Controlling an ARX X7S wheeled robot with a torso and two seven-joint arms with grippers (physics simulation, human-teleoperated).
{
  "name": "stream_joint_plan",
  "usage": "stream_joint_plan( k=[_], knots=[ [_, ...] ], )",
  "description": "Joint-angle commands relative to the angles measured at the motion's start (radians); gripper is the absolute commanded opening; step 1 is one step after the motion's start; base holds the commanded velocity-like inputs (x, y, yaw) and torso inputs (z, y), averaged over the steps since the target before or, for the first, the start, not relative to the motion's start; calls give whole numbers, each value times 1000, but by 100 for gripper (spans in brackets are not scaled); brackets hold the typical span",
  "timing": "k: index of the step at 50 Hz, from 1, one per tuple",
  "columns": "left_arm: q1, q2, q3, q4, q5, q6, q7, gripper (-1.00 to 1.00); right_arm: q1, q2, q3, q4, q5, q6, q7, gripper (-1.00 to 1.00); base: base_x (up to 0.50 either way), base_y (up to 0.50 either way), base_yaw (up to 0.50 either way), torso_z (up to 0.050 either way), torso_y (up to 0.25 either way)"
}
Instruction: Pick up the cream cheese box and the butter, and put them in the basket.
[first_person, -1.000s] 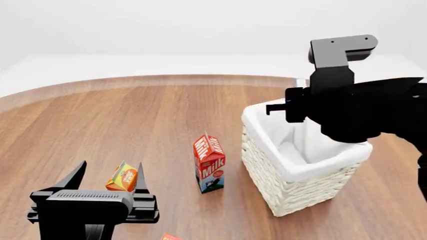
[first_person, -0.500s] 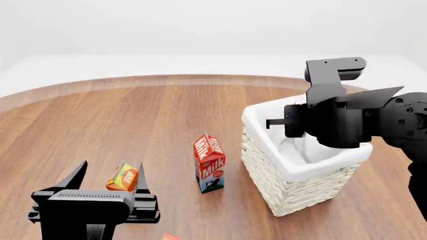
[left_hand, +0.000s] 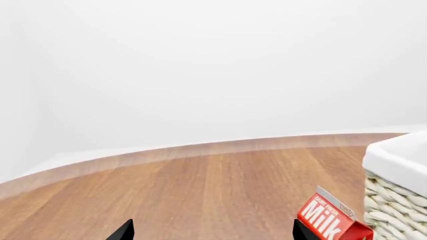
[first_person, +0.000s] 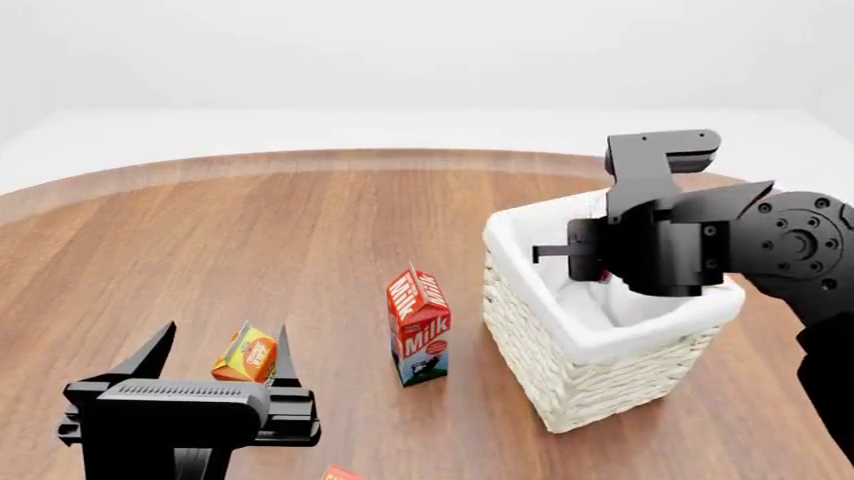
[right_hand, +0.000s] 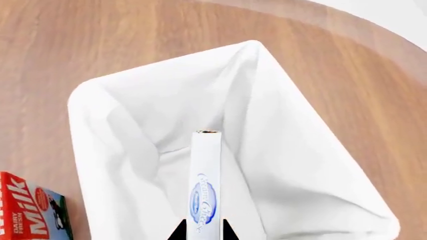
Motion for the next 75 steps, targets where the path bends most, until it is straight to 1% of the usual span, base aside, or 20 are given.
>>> stream_joint_plan(
  k=[1, 15, 21, 25, 27, 30, 34, 35, 37, 43, 46, 48, 49, 51, 56, 60, 61, 62, 67, 75],
  knots=[
    [0, -5, 5, -2, -3, 4, -5, 100, 10, -3, -2, 6, -63, -24, -17, 100, 0, 0, 0, 0, 0],
    [-2, -11, 6, -3, -10, 7, -12, 100, 18, 27, 17, -60, -61, -41, 8, 100, 0, 0, 0, 0, 0],
    [-3, -12, 9, -5, -11, 8, -15, 100, 17, 49, 37, -114, -28, -43, 37, 100, 0, 0, 0, 0, 0],
    [1, -14, 12, -10, -8, 17, -14, 100, 7, 85, 64, -214, -18, -58, 34, 100, 0, 0, 0, 0, 0],
    [-1, -15, 11, -4, -13, 11, -17, 100, 5, 99, 75, -251, 14, -55, 63, 100, 0, 0, 0, 0, 0],
    [2, -16, 9, -6, -13, 17, -18, 100, -4, 118, 89, -302, 20, -65, 67, 100, 0, 0, 0, 0, 0],
    [3, -19, 11, -4, -12, 17, -21, 100, -28, 172, 116, -425, 26, -79, 67, 100, 0, 0, 0, 0, 0],
    [0, -19, 11, -4, -14, 14, -22, 100, -37, 190, 128, -481, 11, -83, 31, 100, 0, 0, 0, 0, 0],
    [1, -20, 11, -4, -15, 15, -23, 100, -57, 215, 142, -541, 25, -94, 42, 100, 0, 0, 0, 0, 0],
    [-3, -21, 15, -6, -17, 14, -25, 100, -85, 269, 171, -653, 68, -110, 60, 100, 0, 0, 0, 0, 0],
    [-3, -21, 14, -4, -20, 14, -28, 100, -101, 296, 192, -715, 86, -112, 10, 100, 0, 0, 0, 0, 0],
    [-5, -22, 15, -1, -22, 11, -30, 100, -106, 313, 199, -747, 93, -118, 27, 100, 0, 0, 0, 0, 0],
    [-5, -23, 17, -1, -21, 11, -30, 100, -122, 328, 224, -799, 72, -122, -51, 100, 0, 0, 0, 0, 0],
    [-4, -24, 14, -1, -24, 13, -31, 100, -133, 344, 226, -816, 100, -120, -63, 100, 0, 0, 0, 0, 0],
    [-5, -25, 19, -1, -22, 14, -34, 100, -180, 398, 275, -876, 85, -143, -179, 100, 0, 0, 0, 0, 0],
    [-6, -25, 24, -10, -20, 21, -33, 100, -218, 433, 293, -912, 60, -150, -235, 100, 0, 0, 0, 0, 0],
    [-7, -27, 26, -9, -20, 20, -32, 100, -226, 440, 301, -934, 40, -145, -283, 100, 0, 0, 0, 0, 0],
    [-7, -27, 27, -9, -20, 20, -33, 100, -228, 441, 302, -934, 38, -146, -284, 100, 0, 0, 0, 0, 0],
    [-6, -29, 27, -10, -21, 22, -35, 100, -264, 484, 330, -1008, 47, -149, -396, 100, 0, 0, 0, 0, 0],
    [-11, -31, 35, -11, -22, 20, -39, 100, -285, 510, 351, -1083, 32, -155, -440, 100, 0, 0, 0, 0, 0]
  ],
)
